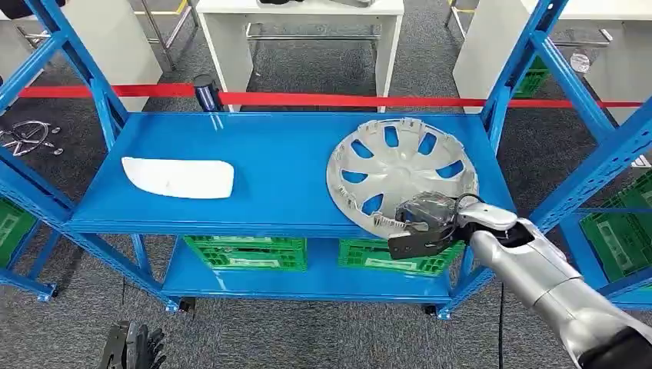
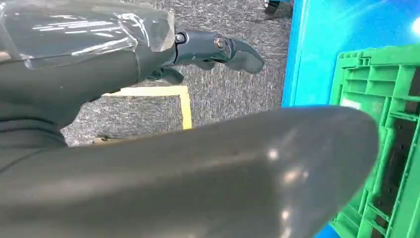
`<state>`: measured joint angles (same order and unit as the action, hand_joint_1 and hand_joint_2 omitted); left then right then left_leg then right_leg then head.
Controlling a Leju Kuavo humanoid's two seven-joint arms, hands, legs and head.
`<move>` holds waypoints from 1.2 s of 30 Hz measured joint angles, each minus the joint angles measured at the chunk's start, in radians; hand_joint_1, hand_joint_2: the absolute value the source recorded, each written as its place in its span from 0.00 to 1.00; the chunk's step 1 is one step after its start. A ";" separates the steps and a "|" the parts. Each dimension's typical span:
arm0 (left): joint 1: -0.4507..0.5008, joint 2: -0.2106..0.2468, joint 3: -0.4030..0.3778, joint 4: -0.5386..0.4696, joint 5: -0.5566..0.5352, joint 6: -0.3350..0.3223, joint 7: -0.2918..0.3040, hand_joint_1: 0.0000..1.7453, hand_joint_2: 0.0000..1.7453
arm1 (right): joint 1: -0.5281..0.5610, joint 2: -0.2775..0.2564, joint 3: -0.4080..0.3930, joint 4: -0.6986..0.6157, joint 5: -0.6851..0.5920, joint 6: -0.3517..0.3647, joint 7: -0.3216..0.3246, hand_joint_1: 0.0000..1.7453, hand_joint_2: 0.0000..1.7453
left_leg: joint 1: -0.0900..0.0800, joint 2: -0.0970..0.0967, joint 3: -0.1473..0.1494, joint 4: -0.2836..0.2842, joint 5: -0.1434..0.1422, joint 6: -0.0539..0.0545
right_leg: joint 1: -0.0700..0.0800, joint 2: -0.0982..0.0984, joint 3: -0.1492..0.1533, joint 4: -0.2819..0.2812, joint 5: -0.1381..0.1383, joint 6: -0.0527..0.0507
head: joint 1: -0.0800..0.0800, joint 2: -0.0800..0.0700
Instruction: Take the parts from the cabinet and place them on the table.
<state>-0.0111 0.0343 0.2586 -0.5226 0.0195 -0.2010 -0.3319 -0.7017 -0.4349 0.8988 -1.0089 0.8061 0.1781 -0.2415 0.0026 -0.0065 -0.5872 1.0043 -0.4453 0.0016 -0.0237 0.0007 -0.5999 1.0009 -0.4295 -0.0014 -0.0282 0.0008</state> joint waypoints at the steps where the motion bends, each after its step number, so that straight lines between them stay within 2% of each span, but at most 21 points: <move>1: 0.002 -0.002 0.000 -0.005 0.000 -0.002 0.000 0.00 0.00 | -0.002 0.000 -0.003 -0.004 -0.001 0.002 0.000 0.93 1.00 | 0.001 0.002 -0.012 0.022 -0.017 -0.007 | 0.001 0.000 0.000 0.000 -0.001 -0.003 | -0.002 0.000; 2: 0.003 -0.001 0.002 -0.009 0.000 -0.005 0.000 0.00 0.00 | -0.004 0.000 -0.006 -0.005 -0.001 0.002 0.000 0.94 1.00 | 0.003 0.002 -0.037 0.080 -0.052 -0.013 | 0.000 0.000 0.000 0.000 0.000 -0.011 | -0.005 0.000; 4: 0.006 -0.002 0.005 -0.016 0.000 -0.007 0.000 0.00 0.00 | -0.004 0.000 -0.007 -0.007 -0.001 0.002 0.001 0.94 1.00 | 0.008 0.002 -0.114 0.242 -0.123 -0.021 | 0.001 0.000 0.000 0.000 -0.001 -0.011 | -0.004 0.000; 5: 0.010 -0.002 0.005 -0.018 0.000 -0.007 0.001 0.00 0.00 | -0.003 0.000 -0.007 -0.007 -0.001 0.003 0.001 0.94 1.00 | 0.010 0.002 -0.145 0.305 -0.139 -0.023 | 0.001 0.000 0.000 0.001 -0.001 -0.011 | -0.004 0.000; 6: 0.014 -0.002 0.006 -0.021 0.000 -0.008 0.002 0.00 0.00 | -0.003 0.000 -0.007 -0.007 -0.001 0.003 0.001 0.94 1.00 | 0.011 0.002 -0.155 0.318 -0.130 -0.023 | 0.001 0.000 0.000 0.001 -0.001 -0.011 | -0.004 0.000; 8: 0.016 -0.002 0.008 -0.027 0.000 -0.008 0.002 0.00 0.00 | -0.003 0.000 -0.007 -0.007 -0.001 0.003 0.001 0.94 1.00 | 0.011 0.002 -0.103 0.203 -0.059 -0.020 | 0.001 0.001 0.002 0.001 -0.001 -0.011 | -0.004 0.000; 10: 0.016 -0.002 0.014 -0.034 0.000 -0.008 0.002 0.00 0.00 | -0.005 0.000 -0.011 -0.008 0.000 0.003 0.004 0.94 1.00 | 0.011 0.002 -0.013 0.027 0.012 -0.010 | 0.001 0.001 0.004 0.001 -0.001 -0.009 | -0.004 0.000; 11: 0.015 -0.002 0.016 -0.035 0.000 -0.008 0.002 0.00 0.00 | -0.006 -0.001 -0.013 -0.008 0.000 0.003 0.005 0.94 1.00 | 0.004 0.002 0.002 -0.001 -0.002 -0.008 | 0.012 0.001 0.001 0.003 -0.003 -0.005 | -0.004 0.000; 14: 0.017 -0.002 0.016 -0.039 0.000 -0.008 0.003 0.00 0.00 | -0.008 -0.002 -0.013 -0.008 0.000 0.003 0.006 0.94 1.00 | -0.002 0.001 -0.003 0.004 0.003 0.007 | 0.006 0.001 -0.003 -0.004 0.005 0.013 | -0.003 0.000; 16: 0.017 -0.003 0.016 -0.045 0.000 -0.008 0.003 0.00 0.00 | -0.008 -0.003 -0.018 -0.008 0.000 0.002 0.006 0.97 1.00 | 0.005 0.004 0.007 -0.018 0.018 0.026 | 0.005 0.000 -0.014 0.010 -0.005 0.020 | -0.002 0.000; 19: 0.018 -0.005 0.017 -0.045 0.000 -0.008 0.007 0.00 0.00 | -0.010 -0.005 -0.020 -0.007 0.001 0.002 0.007 0.97 1.00 | 0.003 0.004 0.003 -0.020 0.022 0.035 | 0.006 0.000 -0.111 0.220 -0.096 0.006 | 0.002 0.000; 20: 0.019 -0.007 0.018 -0.045 -0.005 -0.008 0.008 0.00 1.00 | -0.008 -0.006 -0.020 -0.007 0.001 0.001 0.007 0.98 1.00 | 0.002 0.004 0.002 -0.019 0.022 0.035 | 0.006 0.000 -0.146 0.292 -0.117 0.007 | 0.002 0.000; 21: 0.020 -0.009 0.018 -0.045 -0.010 -0.010 0.008 0.00 1.00 | -0.005 -0.005 -0.020 -0.007 0.001 0.000 0.008 0.97 1.00 | 0.001 0.004 0.002 -0.019 0.022 0.035 | 0.005 0.000 -0.160 0.319 -0.119 0.013 | 0.002 0.000; 23: 0.023 -0.013 0.018 -0.045 -0.015 -0.016 0.007 0.00 1.00 | -0.005 -0.005 -0.023 -0.007 -0.005 -0.006 0.008 0.98 1.00 | 0.001 0.004 0.003 -0.017 0.022 0.035 | 0.003 0.000 -0.115 0.226 -0.075 0.031 | 0.002 0.000; 25: 0.024 -0.019 0.018 -0.045 -0.018 -0.020 0.003 0.00 1.00 | -0.012 -0.004 -0.032 -0.011 -0.011 -0.022 0.009 0.98 1.00 | 0.000 0.003 0.002 -0.011 0.018 0.029 | -0.001 -0.001 -0.019 0.036 -0.011 0.045 | 0.002 0.000; 27: 0.027 -0.021 0.017 -0.045 -0.019 -0.031 -0.001 0.00 1.00 | -0.020 -0.001 -0.043 -0.026 -0.019 -0.040 0.018 0.98 1.00 | -0.009 0.004 -0.009 -0.001 0.012 0.018 | 0.003 0.001 -0.005 0.006 -0.005 0.023 | 0.000 0.000; 29: 0.033 -0.023 0.017 -0.045 -0.020 -0.039 -0.004 0.00 1.00 | -0.024 0.002 -0.058 -0.043 -0.023 -0.050 0.027 1.00 1.00 | -0.005 0.004 -0.010 -0.003 0.015 0.010 | 0.009 0.001 -0.008 0.010 -0.005 0.011 | 0.002 0.000; 31: 0.037 -0.025 0.017 -0.045 -0.020 -0.042 -0.005 0.00 1.00 | -0.040 0.009 -0.080 -0.068 -0.022 -0.055 0.045 0.98 1.00 | -0.001 0.004 -0.020 0.009 0.004 -0.002 | -0.002 0.002 -0.006 0.005 -0.001 0.002 | 0.002 0.000; 33: 0.038 -0.027 0.016 -0.045 -0.020 -0.045 -0.005 0.00 1.00 | -0.062 0.014 -0.104 -0.089 -0.020 -0.067 0.058 0.99 1.00 | 0.003 0.005 -0.066 0.112 -0.060 -0.015 | -0.002 0.002 -0.006 0.005 -0.002 -0.008 | -0.003 0.000; 35: 0.045 -0.029 0.016 -0.045 -0.020 -0.049 -0.004 0.00 1.00 | -0.082 0.019 -0.130 -0.111 -0.016 -0.074 0.072 1.00 1.00 | 0.008 0.005 -0.148 0.286 -0.129 -0.023 | 0.001 0.002 -0.007 0.005 -0.002 -0.011 | -0.003 0.000; 36: 0.049 -0.030 0.015 -0.045 -0.020 -0.050 -0.003 0.00 1.00 | -0.086 0.021 -0.142 -0.122 -0.014 -0.075 0.077 0.98 1.00 | 0.009 0.005 -0.170 0.325 -0.133 -0.023 | 0.003 0.002 -0.007 0.006 -0.002 -0.012 | -0.003 0.000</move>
<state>0.0378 0.0042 0.2739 -0.5680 -0.0004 -0.2514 -0.3345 -0.7882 -0.4143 0.7565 -1.1314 0.7923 0.1034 -0.1641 0.0115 -0.0018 -0.7568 1.3291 -0.5785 -0.0214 -0.0208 0.0024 -0.6067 1.0066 -0.4315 -0.0130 -0.0313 0.0008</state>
